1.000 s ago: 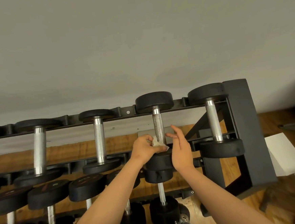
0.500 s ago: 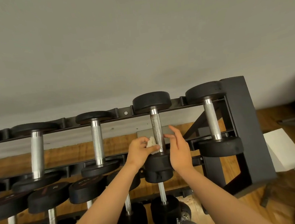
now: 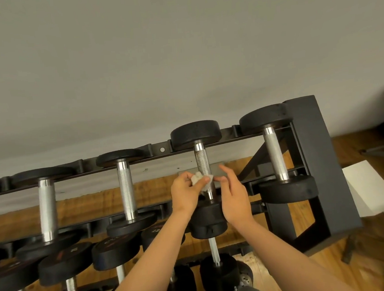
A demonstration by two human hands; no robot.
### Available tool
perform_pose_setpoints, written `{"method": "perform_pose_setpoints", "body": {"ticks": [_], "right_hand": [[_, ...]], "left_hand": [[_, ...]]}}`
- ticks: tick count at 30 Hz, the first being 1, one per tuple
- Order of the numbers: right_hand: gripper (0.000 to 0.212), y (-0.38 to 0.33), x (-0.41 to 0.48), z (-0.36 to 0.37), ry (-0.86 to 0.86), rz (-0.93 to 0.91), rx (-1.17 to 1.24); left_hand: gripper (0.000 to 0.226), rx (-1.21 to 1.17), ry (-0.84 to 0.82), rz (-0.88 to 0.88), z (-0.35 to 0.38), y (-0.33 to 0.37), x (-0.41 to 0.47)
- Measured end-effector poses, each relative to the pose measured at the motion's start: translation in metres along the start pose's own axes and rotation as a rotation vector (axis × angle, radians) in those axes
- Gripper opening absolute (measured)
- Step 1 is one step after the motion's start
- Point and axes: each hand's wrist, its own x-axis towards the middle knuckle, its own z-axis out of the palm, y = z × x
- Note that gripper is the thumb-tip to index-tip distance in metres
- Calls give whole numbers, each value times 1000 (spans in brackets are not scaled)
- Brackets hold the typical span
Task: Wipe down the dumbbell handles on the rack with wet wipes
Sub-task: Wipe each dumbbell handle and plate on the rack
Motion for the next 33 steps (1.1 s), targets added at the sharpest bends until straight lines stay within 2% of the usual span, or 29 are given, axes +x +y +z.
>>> {"method": "perform_pose_setpoints", "body": {"ticks": [3,6,11,19,22,25,31,33], "right_hand": [[48,-2,-1,0,4,-8,-4],[57,-4,-3,0,13,-7,10],[43,-4,-2,-1,18,-6,1],[37,-2,0,-1,13,-5,-8],[37,-2,0,-1,11,-14,-17],[37,-3,-1,-1,1,-12,-26],[47,-3,-1,-2,-12,-40,-21],[42,-1,1,-1,-21,-55,-33]], "left_hand": [[21,31,-1,21,-3,-5,-2],[23,-74,68,-35,5,11,12],[16,-123,176,-9,14,12,5],[17,-182,355,40,30,34,24],[11,-222,370,1,36,36,22],[16,-305,405,-77,39,51,37],[17,-225,391,-14,34,43,30],[14,-217,395,-21,32,49,34]]}}
